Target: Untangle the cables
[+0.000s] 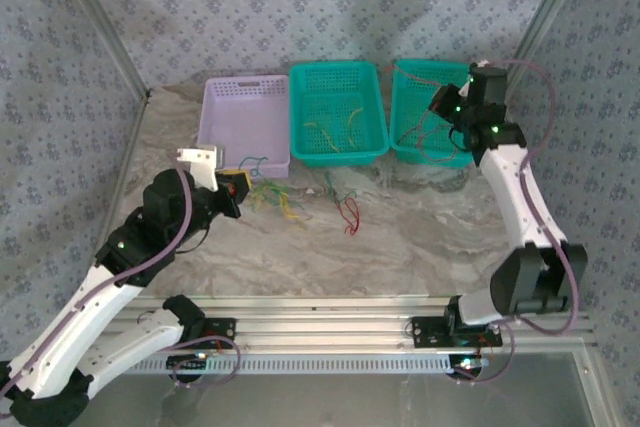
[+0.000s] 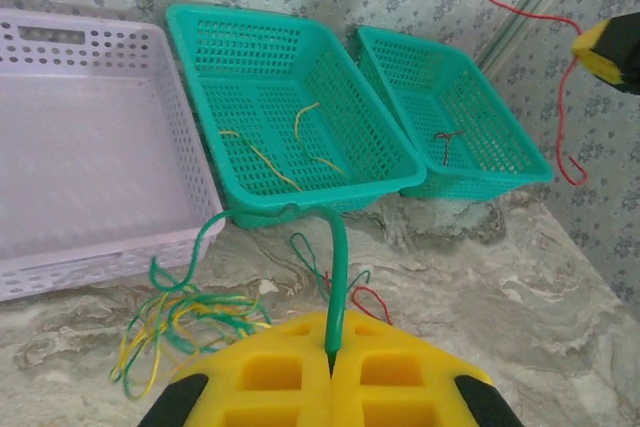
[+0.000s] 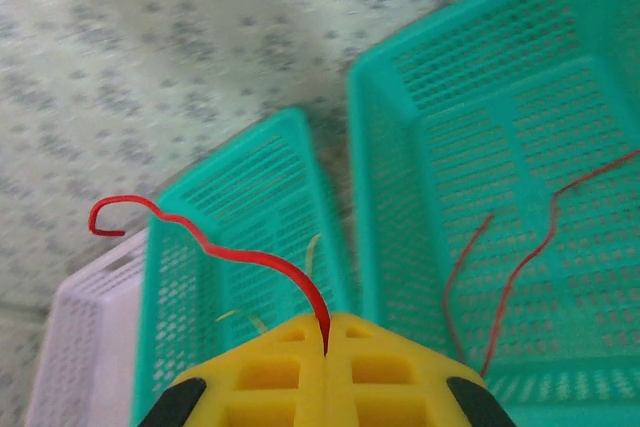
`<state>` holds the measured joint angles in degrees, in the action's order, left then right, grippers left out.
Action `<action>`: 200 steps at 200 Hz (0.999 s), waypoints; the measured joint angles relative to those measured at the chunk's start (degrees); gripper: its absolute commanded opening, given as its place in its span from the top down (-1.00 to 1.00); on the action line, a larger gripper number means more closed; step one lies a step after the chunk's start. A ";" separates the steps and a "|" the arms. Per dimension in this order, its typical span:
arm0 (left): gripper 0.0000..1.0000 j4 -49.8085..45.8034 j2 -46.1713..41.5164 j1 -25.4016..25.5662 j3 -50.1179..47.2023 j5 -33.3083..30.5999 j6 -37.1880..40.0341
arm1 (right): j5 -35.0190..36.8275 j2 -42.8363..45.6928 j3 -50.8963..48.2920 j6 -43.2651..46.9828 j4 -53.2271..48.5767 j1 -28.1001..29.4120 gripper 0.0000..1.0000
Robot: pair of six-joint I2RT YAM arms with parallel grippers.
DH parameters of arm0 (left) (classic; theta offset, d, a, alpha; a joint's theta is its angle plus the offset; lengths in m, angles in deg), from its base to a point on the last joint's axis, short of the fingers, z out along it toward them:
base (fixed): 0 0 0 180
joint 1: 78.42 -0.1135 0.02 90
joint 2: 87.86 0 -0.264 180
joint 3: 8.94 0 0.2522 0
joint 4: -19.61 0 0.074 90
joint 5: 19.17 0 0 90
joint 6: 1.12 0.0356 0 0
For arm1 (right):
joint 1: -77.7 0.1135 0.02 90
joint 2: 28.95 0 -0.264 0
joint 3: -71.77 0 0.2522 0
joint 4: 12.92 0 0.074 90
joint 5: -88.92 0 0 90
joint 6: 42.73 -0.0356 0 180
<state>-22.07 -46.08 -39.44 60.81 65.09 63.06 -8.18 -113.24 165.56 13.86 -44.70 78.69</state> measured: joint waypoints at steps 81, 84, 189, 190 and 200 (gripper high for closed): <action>1.00 1.62 0.31 0.02 -0.52 2.47 -1.88 | -0.83 -21.66 11.63 -0.61 -2.25 -4.63 1.00; 1.00 1.84 0.35 0.02 -0.61 2.62 -1.90 | -0.81 -22.05 12.02 -0.61 -2.38 -4.63 1.00; 1.00 3.21 1.84 1.07 -1.42 3.58 -2.40 | 2.40 -31.30 20.96 0.50 -7.10 -4.31 1.00; 1.00 3.23 1.84 1.09 -1.42 3.61 -2.43 | 2.40 -31.52 21.29 0.52 -7.17 -4.33 1.00; 1.00 3.43 2.23 1.53 -1.42 3.58 -2.58 | 2.38 -33.44 23.52 0.72 -7.56 -4.42 1.00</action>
<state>-18.64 -43.85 -37.91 59.39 68.68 60.48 -5.79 -146.68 189.07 14.58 -52.26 74.28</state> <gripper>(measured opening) 0.038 0.050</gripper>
